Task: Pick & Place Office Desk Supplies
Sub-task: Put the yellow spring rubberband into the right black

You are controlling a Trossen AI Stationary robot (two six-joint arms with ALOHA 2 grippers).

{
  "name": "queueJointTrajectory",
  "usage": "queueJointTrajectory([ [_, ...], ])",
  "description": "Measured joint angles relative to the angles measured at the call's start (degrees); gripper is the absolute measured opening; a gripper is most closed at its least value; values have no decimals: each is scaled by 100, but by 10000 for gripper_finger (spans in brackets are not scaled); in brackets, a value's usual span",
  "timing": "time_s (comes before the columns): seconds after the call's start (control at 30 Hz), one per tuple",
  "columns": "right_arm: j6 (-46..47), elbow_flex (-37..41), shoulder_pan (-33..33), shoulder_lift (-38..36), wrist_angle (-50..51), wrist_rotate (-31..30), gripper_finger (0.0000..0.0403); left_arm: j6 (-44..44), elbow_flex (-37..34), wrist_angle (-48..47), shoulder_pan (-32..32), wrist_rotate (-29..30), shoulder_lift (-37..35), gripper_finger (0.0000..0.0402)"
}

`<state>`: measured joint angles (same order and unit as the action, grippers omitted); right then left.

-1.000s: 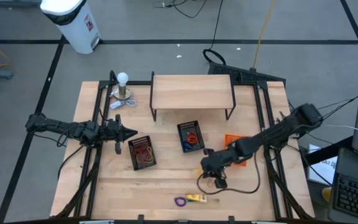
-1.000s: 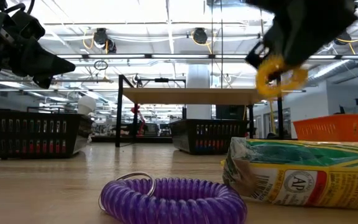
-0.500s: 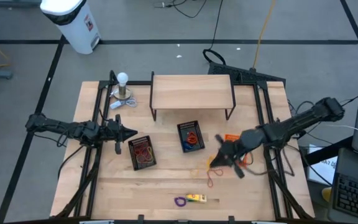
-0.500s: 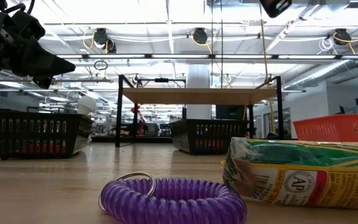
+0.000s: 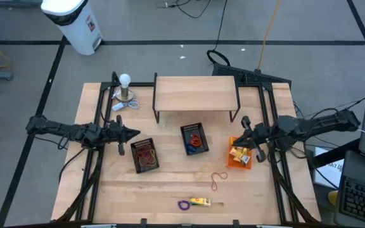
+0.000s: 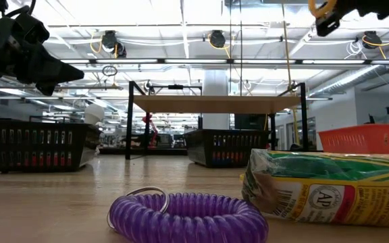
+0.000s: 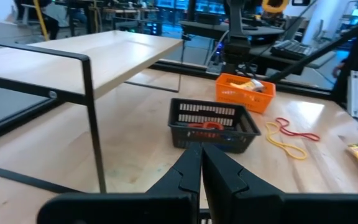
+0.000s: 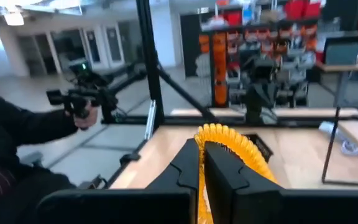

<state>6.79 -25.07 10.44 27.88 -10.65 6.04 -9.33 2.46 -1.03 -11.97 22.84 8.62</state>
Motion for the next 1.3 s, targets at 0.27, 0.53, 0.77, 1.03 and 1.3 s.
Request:
queueJointTrajectory([
  [0.27,-365,823,-216,-1265,-82,-534,0,60,0,71,0,135,0,17],
  [0.53,-587,1125,-407,-1485,10,-771,0,156,0,75,0,628,0,17],
  [0.77,-706,1404,-508,-1488,-211,-776,0,281,0,76,0,729,0,17],
  [1.03,-791,1865,-518,-1486,-813,-772,0,169,0,76,0,729,0,17],
  [1.3,-809,2029,-518,-1486,-829,-754,0,16,0,38,0,729,0,17],
])
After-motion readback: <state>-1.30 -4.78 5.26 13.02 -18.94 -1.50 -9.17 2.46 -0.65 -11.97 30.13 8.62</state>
